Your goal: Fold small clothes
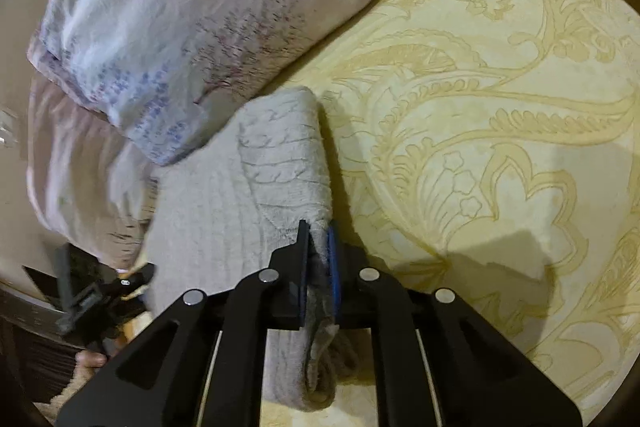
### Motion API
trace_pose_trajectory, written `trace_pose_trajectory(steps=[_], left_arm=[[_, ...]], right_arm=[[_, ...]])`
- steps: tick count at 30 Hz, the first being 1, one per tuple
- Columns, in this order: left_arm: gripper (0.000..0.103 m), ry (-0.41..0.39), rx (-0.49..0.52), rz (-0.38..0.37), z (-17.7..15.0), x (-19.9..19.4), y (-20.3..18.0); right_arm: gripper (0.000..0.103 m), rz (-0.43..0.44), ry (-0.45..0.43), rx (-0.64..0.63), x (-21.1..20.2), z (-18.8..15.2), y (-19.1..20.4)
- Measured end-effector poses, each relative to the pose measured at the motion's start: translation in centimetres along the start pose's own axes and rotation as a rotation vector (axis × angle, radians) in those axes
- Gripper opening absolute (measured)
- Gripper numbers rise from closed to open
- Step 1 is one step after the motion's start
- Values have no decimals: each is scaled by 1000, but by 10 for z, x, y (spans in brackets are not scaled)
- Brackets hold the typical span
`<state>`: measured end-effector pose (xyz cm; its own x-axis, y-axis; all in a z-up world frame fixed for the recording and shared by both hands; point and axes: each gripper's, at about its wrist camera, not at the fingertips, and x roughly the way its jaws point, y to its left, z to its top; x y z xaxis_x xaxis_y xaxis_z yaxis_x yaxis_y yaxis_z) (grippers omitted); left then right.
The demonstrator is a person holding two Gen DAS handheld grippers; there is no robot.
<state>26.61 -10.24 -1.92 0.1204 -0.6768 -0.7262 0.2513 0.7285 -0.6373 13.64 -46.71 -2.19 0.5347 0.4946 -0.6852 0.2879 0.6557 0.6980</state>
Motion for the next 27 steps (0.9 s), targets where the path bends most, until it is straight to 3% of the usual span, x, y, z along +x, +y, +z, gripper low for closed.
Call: trace_pose_trajectory(steps=[3, 7, 9, 11, 14, 16, 19, 20, 21, 27], left_arm=[[65, 10, -20, -23, -8, -6, 6], [67, 16, -23, -32, -19, -9, 8], [69, 19, -27, -33, -21, -11, 11], [72, 25, -28, -30, -22, -10, 9], [79, 30, -20, -25, -22, -9, 8], [83, 29, -21, -22, -20, -9, 9], [86, 28, -41, -43, -11, -5, 11], [86, 27, -49, -50, -9, -4, 12], [86, 25, -57, -59, -6, -3, 13], [85, 13, -79, -84, 14, 0, 20]], right_arm=[[37, 47, 19, -10, -16, -7, -4], [38, 86, 73, -58, -24, -26, -2], [8, 54, 98, -122, -20, -40, 4], [7, -79, 86, -164, -15, -49, 4], [7, -63, 69, -84, -13, -46, -6], [8, -27, 78, -96, -14, -43, -4], [35, 39, 58, -49, -20, -27, -2], [57, 47, 47, -39, -21, -22, -1], [66, 52, 39, -29, -21, -14, -2], [66, 74, 158, 47, 17, 24, -8]])
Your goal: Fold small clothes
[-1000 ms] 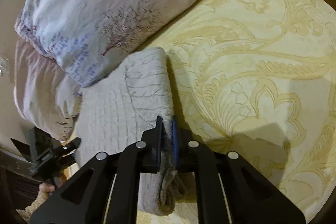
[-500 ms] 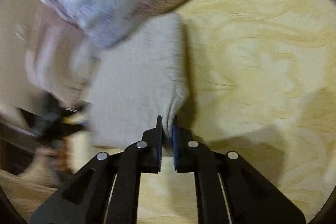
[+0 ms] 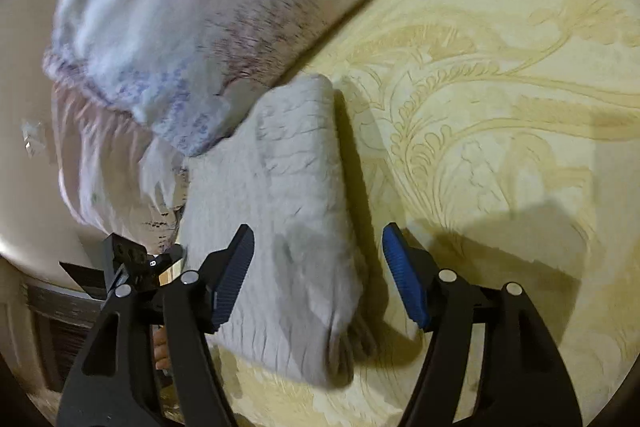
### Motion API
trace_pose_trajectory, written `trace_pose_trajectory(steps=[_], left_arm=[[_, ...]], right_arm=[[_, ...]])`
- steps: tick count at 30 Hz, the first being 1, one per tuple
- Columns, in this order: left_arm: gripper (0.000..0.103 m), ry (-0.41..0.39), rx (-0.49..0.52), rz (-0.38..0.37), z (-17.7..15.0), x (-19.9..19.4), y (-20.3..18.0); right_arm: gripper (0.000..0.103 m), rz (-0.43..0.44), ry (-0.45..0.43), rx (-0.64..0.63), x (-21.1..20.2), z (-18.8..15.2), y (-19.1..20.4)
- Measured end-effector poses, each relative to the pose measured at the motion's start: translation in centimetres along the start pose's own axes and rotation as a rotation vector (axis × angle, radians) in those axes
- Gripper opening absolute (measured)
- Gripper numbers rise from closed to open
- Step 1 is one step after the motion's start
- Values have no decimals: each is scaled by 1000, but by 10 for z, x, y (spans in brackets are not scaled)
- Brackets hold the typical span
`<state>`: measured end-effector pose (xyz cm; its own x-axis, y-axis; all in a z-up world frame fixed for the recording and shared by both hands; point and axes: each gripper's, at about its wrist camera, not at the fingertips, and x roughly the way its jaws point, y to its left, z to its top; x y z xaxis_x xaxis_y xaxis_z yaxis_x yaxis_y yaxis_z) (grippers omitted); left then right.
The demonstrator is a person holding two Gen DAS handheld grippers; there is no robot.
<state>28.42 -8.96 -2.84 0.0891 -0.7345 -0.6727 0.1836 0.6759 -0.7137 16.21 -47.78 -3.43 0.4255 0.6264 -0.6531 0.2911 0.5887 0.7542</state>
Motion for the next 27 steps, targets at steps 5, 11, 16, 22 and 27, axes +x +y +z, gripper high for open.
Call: trace_pose_trajectory(steps=[5, 11, 16, 22, 27], left_arm=[[82, -1, 3, -31, 10, 5, -2], [77, -4, 23, -30, 6, 7, -5], [61, -10, 14, -36, 5, 3, -3], [45, -12, -6, -101, 5, -12, 3], [42, -28, 27, -140, 0, -42, 3]], right_arm=[[67, 51, 53, -15, 17, 15, 3], [56, 145, 100, -5, 32, 21, 1], [38, 187, 131, -7, 40, 13, 6], [31, 303, 103, 39, 29, 2, 15], [31, 356, 107, 8, 28, -12, 46]])
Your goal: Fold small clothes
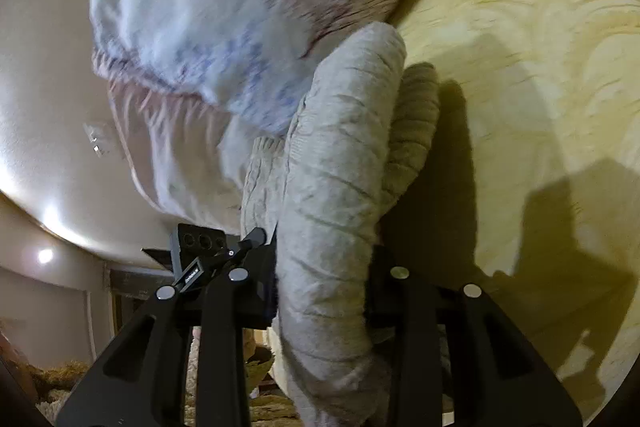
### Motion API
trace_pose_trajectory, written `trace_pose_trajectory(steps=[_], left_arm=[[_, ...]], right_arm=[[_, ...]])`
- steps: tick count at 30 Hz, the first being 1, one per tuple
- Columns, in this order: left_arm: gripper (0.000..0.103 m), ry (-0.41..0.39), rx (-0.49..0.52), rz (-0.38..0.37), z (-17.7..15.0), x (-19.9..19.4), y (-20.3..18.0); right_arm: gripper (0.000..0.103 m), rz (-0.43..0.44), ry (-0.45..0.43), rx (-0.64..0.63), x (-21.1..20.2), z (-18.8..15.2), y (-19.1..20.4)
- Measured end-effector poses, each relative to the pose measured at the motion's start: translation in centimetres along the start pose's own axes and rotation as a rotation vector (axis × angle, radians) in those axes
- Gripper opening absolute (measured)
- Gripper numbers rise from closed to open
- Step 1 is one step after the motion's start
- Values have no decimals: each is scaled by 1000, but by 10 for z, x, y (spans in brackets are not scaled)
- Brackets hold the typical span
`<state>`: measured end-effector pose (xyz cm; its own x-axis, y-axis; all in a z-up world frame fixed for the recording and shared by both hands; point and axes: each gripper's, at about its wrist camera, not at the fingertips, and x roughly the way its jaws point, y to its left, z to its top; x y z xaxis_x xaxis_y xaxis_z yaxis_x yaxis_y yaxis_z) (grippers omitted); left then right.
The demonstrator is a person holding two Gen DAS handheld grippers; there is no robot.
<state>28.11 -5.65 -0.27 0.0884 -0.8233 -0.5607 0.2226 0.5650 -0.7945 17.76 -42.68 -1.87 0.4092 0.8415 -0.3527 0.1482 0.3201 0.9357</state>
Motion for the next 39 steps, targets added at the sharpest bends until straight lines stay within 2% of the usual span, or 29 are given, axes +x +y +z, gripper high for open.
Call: trace_pose_trajectory(steps=[7, 12, 15, 17, 19, 22, 25, 27, 28, 29, 31, 32, 33, 34, 36, 39], left_arm=[[42, -56, -11, -7, -12, -78, 25], [42, -77, 24, 59, -21, -115, 42], [42, -86, 32, 121, -19, -114, 55], [43, -80, -5, 177, -16, -102, 71], [49, -82, -15, 218, -14, -90, 81], [54, -99, -3, 242, -14, -89, 79], [62, -131, 52, 326, -15, -97, 67], [65, -179, 105, 395, -16, -107, 56], [65, -229, 151, 435, -20, -115, 46], [68, -255, 180, 447, -23, -121, 41], [73, -304, 270, 449, -33, -128, 23], [76, -310, 319, 442, -38, -127, 14], [78, -306, 357, 434, -42, -123, 6], [79, -285, 413, 426, -46, -116, -2], [79, -238, 475, 439, -49, -101, -9], [79, -178, 471, 450, -47, -81, -5]], right_arm=[[30, 19, 57, -81, 35, -26, 35], [29, -58, 85, -252, 70, -46, 69], [29, -119, 37, -328, 80, -54, 75], [29, -218, 24, -309, 90, -56, 64], [29, -307, 27, -265, 97, -56, 49], [35, -304, 37, -238, 96, -55, 47], [41, -301, 18, -234, 86, -50, 50], [41, -290, -12, -216, 76, -46, 48], [41, -285, -27, -211, 72, -44, 47], [41, -285, -42, -209, 68, -42, 47], [36, -288, -52, -216, 65, -41, 46], [25, -293, -58, -227, 68, -40, 48], [15, -315, -68, -249, 69, -39, 51], [12, -344, -77, -274, 72, -38, 54], [10, -410, -80, -308, 75, -35, 56], [9, -491, -75, -323, 85, -28, 52]])
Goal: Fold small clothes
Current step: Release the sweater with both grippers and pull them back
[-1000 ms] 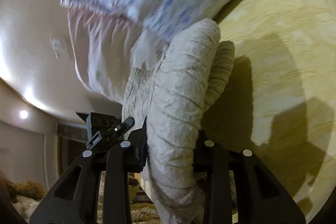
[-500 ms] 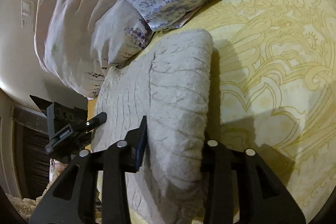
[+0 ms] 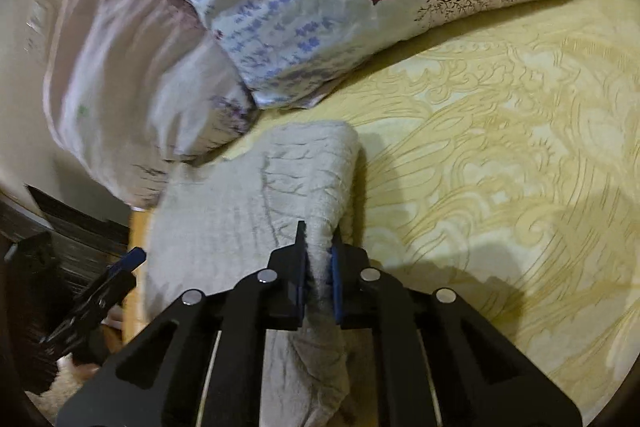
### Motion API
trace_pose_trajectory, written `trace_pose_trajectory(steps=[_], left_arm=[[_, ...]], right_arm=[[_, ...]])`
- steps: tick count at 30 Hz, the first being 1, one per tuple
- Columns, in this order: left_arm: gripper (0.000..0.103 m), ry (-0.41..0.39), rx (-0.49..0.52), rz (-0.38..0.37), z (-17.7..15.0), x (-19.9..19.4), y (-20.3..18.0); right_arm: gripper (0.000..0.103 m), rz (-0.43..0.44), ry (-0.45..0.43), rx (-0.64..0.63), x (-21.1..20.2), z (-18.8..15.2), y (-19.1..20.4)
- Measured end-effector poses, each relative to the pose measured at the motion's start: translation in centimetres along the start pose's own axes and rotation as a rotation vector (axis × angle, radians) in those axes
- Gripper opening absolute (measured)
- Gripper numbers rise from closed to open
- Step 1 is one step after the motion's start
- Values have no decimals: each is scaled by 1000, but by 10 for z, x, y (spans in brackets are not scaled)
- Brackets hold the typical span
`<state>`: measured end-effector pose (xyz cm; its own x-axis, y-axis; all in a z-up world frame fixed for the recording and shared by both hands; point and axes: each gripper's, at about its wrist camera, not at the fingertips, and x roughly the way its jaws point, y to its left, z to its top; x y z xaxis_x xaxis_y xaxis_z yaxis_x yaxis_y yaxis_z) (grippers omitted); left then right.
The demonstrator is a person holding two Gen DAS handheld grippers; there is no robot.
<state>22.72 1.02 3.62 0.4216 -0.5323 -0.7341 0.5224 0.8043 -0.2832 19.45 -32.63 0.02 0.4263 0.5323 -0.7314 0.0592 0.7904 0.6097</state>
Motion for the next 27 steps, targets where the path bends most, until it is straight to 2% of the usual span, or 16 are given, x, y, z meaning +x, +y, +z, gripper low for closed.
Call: trace_pose_trajectory(steps=[4, 9, 12, 14, 16, 18, 19, 23, 27], left_arm=[[78, 52, 2, 49, 1, 23, 4], [79, 48, 82, 119, -2, 24, -8], [79, 20, 52, 113, 0, 5, -5], [79, -11, 37, 138, -3, -9, -3], [80, -22, 33, 178, -10, -20, 1], [83, 2, 42, 221, -17, -20, 3], [84, 24, 50, 243, -22, -17, 5], [90, 64, 38, 256, -27, -9, 8], [99, 82, 19, 279, -23, 2, 11]], right_arm=[[10, -34, 11, 14, 13, 3, -3], [26, -62, 12, 23, 7, 4, -6], [26, -61, -71, -78, -23, -8, 8], [26, -11, -115, -162, -43, -22, 21], [26, 24, -115, -245, -54, -38, 34], [25, 34, -93, -309, -55, -50, 44], [25, 28, -77, -335, -53, -55, 48], [25, -92, 1, -383, -31, -70, 49], [25, -129, -14, -378, -26, -71, 49]])
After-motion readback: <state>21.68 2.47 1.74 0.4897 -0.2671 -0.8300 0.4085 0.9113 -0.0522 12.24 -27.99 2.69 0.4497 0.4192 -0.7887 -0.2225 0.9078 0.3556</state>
